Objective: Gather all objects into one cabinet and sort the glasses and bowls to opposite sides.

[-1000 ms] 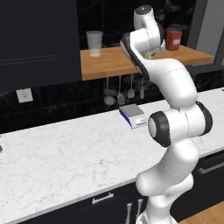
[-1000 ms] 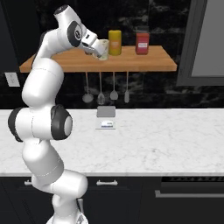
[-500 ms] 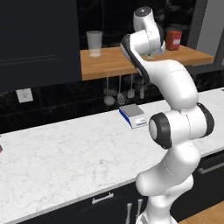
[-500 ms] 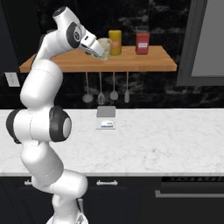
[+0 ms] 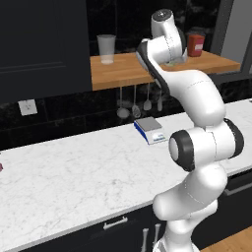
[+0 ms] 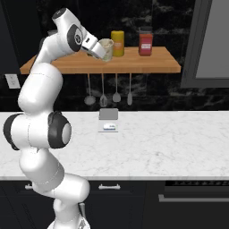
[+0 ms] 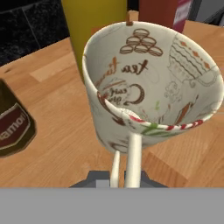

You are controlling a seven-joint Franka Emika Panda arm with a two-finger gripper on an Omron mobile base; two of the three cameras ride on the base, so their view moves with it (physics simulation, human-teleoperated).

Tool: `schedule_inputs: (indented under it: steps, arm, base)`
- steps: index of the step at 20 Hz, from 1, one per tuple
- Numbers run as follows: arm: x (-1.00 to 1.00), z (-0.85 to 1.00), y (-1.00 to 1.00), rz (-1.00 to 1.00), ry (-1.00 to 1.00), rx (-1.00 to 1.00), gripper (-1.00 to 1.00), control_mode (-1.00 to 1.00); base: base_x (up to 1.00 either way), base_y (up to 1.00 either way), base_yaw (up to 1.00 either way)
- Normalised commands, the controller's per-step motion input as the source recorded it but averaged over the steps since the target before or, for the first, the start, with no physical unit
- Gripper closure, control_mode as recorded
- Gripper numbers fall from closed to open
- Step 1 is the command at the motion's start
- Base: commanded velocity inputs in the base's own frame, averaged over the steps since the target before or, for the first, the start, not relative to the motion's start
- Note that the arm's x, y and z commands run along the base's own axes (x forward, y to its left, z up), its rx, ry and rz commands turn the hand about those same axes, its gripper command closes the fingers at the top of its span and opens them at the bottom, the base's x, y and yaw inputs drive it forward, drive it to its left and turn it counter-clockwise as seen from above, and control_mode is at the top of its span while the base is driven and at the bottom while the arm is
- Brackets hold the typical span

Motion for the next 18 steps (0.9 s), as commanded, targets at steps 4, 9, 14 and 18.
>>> schedule_inputs:
  steps: [4, 9, 14, 18]
  arm:
    - [-0.45, 0.29, -0.01, 0.21, 0.00, -0.01, 1.00, -1.00]
    - [-0.57, 0.23, 0.00, 0.41, 0.00, -0.07, 1.00, -1.00]
    - [-0.38, 0.00, -0.21, 0.56, 0.00, -0.04, 1.00, -1.00]
    - [-0.25, 0.00, -0.23, 0.28, -0.03, 0.00, 1.00, -1.00]
  base:
    - [0.00, 0.00, 0.00]
    - [0.00, 0.00, 0.00]
    - [0.00, 0.00, 0.00]
    - [0.00, 0.00, 0.00]
